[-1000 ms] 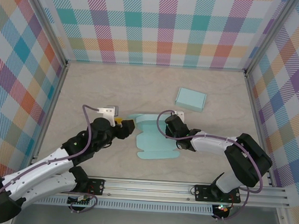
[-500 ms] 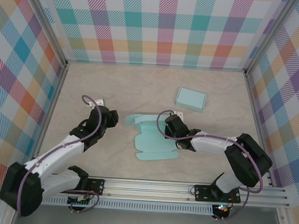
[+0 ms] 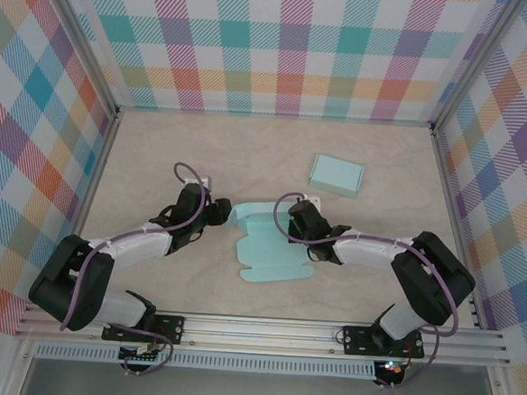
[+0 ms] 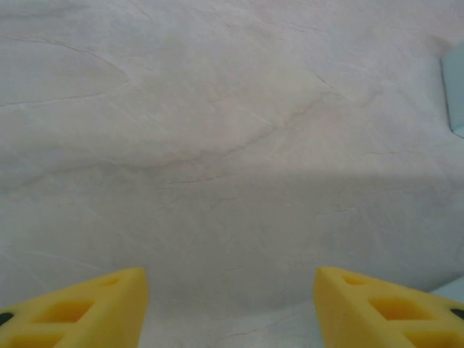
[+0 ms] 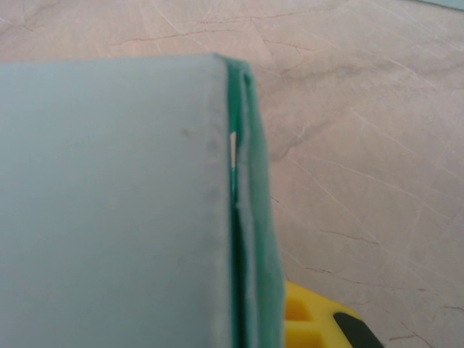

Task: Fold the paper box

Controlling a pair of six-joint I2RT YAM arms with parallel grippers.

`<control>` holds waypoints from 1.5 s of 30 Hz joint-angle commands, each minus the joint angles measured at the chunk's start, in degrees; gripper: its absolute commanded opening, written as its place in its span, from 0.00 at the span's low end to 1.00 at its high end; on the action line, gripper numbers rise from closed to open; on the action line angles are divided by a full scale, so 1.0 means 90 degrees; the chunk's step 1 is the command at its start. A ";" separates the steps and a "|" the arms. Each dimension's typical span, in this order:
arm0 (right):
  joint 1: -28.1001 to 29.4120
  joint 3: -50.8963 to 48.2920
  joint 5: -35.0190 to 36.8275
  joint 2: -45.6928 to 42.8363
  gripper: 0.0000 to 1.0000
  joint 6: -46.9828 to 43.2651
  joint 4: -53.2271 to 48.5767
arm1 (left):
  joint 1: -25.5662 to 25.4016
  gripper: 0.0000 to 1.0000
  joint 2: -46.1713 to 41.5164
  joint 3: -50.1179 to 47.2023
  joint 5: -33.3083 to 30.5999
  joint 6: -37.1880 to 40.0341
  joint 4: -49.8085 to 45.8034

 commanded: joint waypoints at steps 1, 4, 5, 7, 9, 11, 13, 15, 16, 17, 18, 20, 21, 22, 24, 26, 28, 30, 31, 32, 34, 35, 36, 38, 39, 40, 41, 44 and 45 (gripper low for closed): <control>0.0057 0.0199 0.0042 0.0165 0.00 0.0073 0.0037 | -0.0307 0.60 0.0110 -0.0145 0.0325 -0.0231 0.0441; 0.0057 0.0249 0.0068 0.0250 0.00 0.0130 -0.0001 | -0.0501 0.58 0.0133 -0.0253 0.0307 -0.0420 0.0534; 0.0057 0.0252 0.0073 0.0265 0.00 0.0140 -0.0022 | -0.0552 0.57 0.0113 -0.0289 0.0300 -0.0480 0.0569; 0.0057 0.0269 0.0080 0.0305 0.00 0.0151 -0.0030 | -0.0659 0.55 0.0076 -0.0340 0.0284 -0.0577 0.0602; 0.0055 0.0284 0.0080 0.0339 0.00 0.0161 -0.0036 | -0.0771 0.53 0.0038 -0.0362 0.0275 -0.0629 0.0602; 0.0056 0.0307 0.0077 0.0363 0.00 0.0171 -0.0060 | -0.0870 0.51 -0.0004 -0.0395 0.0269 -0.0685 0.0597; 0.0056 0.0308 0.0086 0.0354 0.00 0.0180 -0.0070 | -0.0973 0.51 -0.0068 -0.0457 0.0253 -0.0695 0.0603; 0.0057 0.0300 0.0091 0.0335 0.00 0.0190 -0.0083 | -0.1067 0.51 -0.0137 -0.0534 0.0220 -0.0673 0.0602; 0.0057 0.0291 0.0100 0.0325 0.00 0.0190 -0.0086 | -0.1124 0.51 -0.0193 -0.0576 0.0211 -0.0636 0.0594; 0.0057 0.0289 0.0101 0.0316 0.00 0.0189 -0.0085 | -0.1156 0.51 -0.0232 -0.0604 0.0210 -0.0586 0.0566; 0.0057 0.0290 0.0110 0.0323 0.00 0.0197 -0.0108 | -0.1204 0.51 -0.0276 -0.0634 0.0203 -0.0498 0.0527; 0.0057 0.0282 0.0110 0.0335 0.00 0.0213 -0.0114 | -0.1307 0.51 -0.0406 -0.0695 0.0210 -0.0260 0.0426; 0.0057 0.0280 0.0110 0.0333 0.00 0.0218 -0.0112 | -0.1351 0.51 -0.0462 -0.0721 0.0211 -0.0145 0.0367; 0.0056 0.0270 0.0110 0.0334 0.00 0.0227 -0.0100 | -0.1397 0.51 -0.0549 -0.0750 0.0201 -0.0036 0.0315; 0.0057 0.0261 0.0110 0.0335 0.00 0.0221 -0.0104 | -0.1444 0.53 -0.0694 -0.0784 0.0143 0.0157 0.0194; 0.0057 0.0265 0.0110 0.0340 0.00 0.0219 -0.0081 | -0.1455 0.54 -0.0776 -0.0785 0.0068 0.0388 0.0167; 0.0057 0.0269 0.0093 0.0354 0.00 0.0201 -0.0055 | -0.1455 0.55 -0.0740 -0.0757 -0.0036 0.0749 0.0269; 0.0057 0.0272 0.0072 0.0361 0.00 0.0176 -0.0030 | -0.1461 0.55 -0.0647 -0.0686 -0.0206 0.1079 0.0396; 0.0057 0.0269 0.0047 0.0360 0.00 0.0166 -0.0026 | -0.1465 0.55 -0.0595 -0.0643 -0.0239 0.1299 0.0496; 0.0057 0.0264 0.0034 0.0360 0.00 0.0161 -0.0034 | -0.1460 0.55 -0.0552 -0.0612 -0.0272 0.1477 0.0597; 0.0057 0.0262 -0.0007 0.0361 0.00 0.0160 -0.0019 | -0.1465 0.55 -0.0433 -0.0537 -0.0347 0.1816 0.0813; 0.0057 0.0250 -0.0028 0.0359 0.00 0.0161 -0.0020 | -0.1468 0.55 -0.0391 -0.0515 -0.0408 0.1946 0.0906; 0.0057 0.0242 -0.0061 0.0364 0.00 0.0161 0.0001 | -0.1475 0.55 -0.0345 -0.0502 -0.0498 0.2064 0.1031; 0.0057 0.0223 -0.0109 0.0352 0.00 0.0165 0.0040 | -0.1475 0.55 -0.0260 -0.0501 -0.0553 0.2249 0.1298; 0.0057 0.0211 -0.0128 0.0354 0.00 0.0150 0.0068 | -0.1483 0.54 -0.0207 -0.0512 -0.0554 0.2353 0.1464; 0.0059 0.0202 -0.0143 0.0354 0.00 0.0151 0.0088 | -0.1492 0.54 -0.0141 -0.0519 -0.0573 0.2424 0.1635; 0.0057 0.0204 -0.0163 0.0354 0.00 0.0142 0.0109 | -0.1494 0.54 -0.0082 -0.0508 -0.0595 0.2464 0.1761; 0.0076 0.0218 -0.0175 0.0352 0.00 0.0081 0.0120 | -0.1530 0.49 0.0141 -0.0478 -0.0658 0.2637 0.2103; 0.0094 0.0211 -0.0173 0.0345 0.00 0.0056 0.0121 | -0.1541 0.49 0.0231 -0.0459 -0.0701 0.2687 0.2202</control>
